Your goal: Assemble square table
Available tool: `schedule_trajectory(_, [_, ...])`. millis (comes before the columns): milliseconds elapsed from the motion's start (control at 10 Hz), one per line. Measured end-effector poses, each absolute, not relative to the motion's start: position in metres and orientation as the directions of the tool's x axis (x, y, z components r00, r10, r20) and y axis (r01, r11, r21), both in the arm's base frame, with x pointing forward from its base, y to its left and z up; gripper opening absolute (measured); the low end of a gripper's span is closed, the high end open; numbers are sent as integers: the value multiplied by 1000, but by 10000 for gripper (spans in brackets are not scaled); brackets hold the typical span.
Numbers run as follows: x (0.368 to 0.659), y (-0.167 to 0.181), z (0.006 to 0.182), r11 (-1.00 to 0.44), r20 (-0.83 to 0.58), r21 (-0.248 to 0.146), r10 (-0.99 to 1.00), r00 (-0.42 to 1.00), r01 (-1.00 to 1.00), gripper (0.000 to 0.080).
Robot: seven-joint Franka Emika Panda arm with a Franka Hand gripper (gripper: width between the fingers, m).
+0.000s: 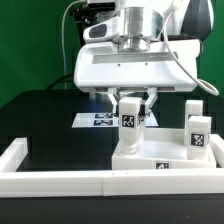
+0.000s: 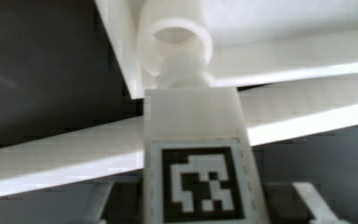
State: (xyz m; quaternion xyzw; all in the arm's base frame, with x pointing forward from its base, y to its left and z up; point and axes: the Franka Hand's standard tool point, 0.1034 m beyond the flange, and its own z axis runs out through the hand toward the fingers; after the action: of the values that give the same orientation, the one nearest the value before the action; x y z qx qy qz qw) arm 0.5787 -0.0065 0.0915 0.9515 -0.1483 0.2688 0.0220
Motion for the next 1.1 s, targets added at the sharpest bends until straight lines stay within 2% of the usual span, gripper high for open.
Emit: schedule_trajectory(1100, [570,-7,75,-957,508,-17,-258,822,-290,292])
